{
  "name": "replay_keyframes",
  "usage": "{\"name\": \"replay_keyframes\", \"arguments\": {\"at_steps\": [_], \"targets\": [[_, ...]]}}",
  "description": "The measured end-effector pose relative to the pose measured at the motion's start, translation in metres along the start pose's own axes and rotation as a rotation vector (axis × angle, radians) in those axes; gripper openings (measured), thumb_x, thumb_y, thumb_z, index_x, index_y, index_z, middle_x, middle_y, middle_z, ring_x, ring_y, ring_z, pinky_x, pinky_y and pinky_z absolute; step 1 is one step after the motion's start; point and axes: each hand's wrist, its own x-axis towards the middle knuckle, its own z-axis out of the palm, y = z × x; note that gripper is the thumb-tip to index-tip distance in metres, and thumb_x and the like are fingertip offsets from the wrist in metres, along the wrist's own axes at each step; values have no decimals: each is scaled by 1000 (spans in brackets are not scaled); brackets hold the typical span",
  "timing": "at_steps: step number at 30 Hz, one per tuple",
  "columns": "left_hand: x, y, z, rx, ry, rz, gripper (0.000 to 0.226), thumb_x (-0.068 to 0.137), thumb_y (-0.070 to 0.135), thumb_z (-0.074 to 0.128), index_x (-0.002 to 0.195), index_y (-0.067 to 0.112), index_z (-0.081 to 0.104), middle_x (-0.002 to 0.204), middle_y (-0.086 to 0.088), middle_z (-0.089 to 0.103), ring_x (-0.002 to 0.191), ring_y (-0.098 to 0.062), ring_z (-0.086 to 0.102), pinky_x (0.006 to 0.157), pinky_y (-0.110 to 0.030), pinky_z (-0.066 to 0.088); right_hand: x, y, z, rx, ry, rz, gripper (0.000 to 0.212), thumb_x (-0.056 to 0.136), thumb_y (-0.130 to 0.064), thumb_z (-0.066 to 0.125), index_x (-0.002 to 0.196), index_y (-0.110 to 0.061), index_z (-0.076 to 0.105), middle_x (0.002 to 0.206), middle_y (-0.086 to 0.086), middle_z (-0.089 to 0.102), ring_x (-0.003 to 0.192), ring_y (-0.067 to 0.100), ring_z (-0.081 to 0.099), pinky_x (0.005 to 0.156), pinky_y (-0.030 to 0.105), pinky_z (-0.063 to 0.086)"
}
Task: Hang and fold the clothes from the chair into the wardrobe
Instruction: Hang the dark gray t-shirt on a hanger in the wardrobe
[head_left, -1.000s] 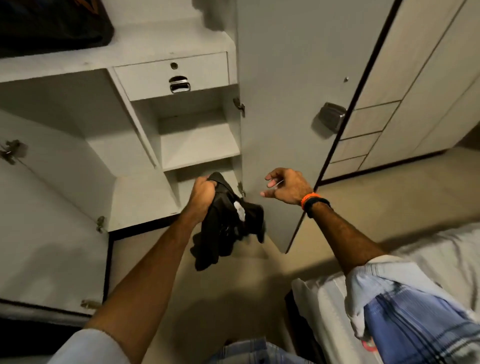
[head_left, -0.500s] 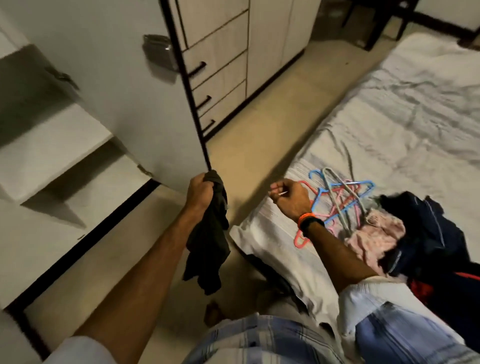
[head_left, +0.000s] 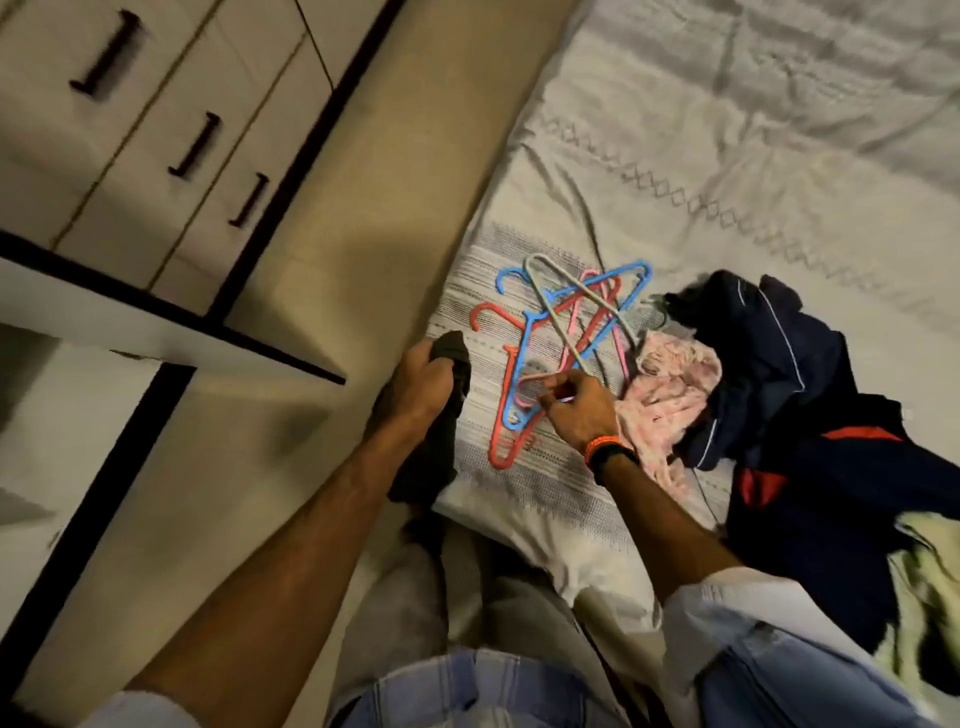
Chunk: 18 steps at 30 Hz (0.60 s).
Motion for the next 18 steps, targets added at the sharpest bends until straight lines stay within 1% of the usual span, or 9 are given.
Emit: {"name": "replay_keyframes", "arguments": {"at_steps": [1,2,4,5,8,10,14,16,18], "targets": [[9,-1,10,30,-11,-22,38,76,33,51,105,17,70,101,-12,71,92,-30,68,90,-45,56,9,6,0,-12,-4,19,7,85,-14,69,87,-20,65,93,6,72,93,23,66,89,34,50],[19,-1,23,52,-34,-41,36,80,26,52,109,11,67,107,-12,70,98,-31,66,91,-39,54,20,15,2,-27,-15,39,8,84,-16,70,91,-17,67,94,6,73,95,24,67,90,36,51],[26,4,40,105,-61,-41,26,90,9,51,113,6,63,106,-7,65,101,-24,61,81,-23,45,38,26,9,-62,-40,57,15,84,-20,70,98,-14,69,93,5,73,96,25,67,90,37,52],[35,2,49,121,-76,-40,28,92,5,50,117,6,62,107,-8,64,100,-22,59,78,-22,41,46,31,14,-88,-58,68,18,84,-22,70,100,-14,69,94,4,73,95,25,67,89,36,52],[63,-17,67,165,-91,-70,30,91,4,53,121,7,59,113,-10,64,96,-17,55,80,-23,40,71,41,34,-148,-70,66,18,84,-23,70,99,-13,66,96,7,71,94,27,66,85,39,54],[79,-29,74,165,-115,-102,30,91,4,56,120,9,58,114,-7,63,100,-17,56,83,-25,43,86,44,42,-163,43,43,23,85,-19,66,106,-11,65,104,11,69,96,31,65,86,42,54],[102,-39,81,150,-154,-82,29,90,6,62,119,9,58,116,-8,64,108,-19,60,92,-26,49,119,54,48,-361,226,41,43,92,-22,63,127,-3,48,133,19,43,95,40,61,78,42,48],[107,-42,82,142,-171,-84,29,90,6,63,119,9,58,116,-7,64,108,-18,60,95,-28,50,132,62,49,-428,246,52,39,98,-28,55,128,-3,48,133,20,42,90,43,62,68,40,42],[111,-44,83,140,-183,-91,30,90,6,63,120,9,58,116,-7,64,108,-19,61,97,-32,51,139,67,47,-447,236,61,34,102,-30,48,125,-4,53,129,19,48,93,42,61,68,38,37]]}}
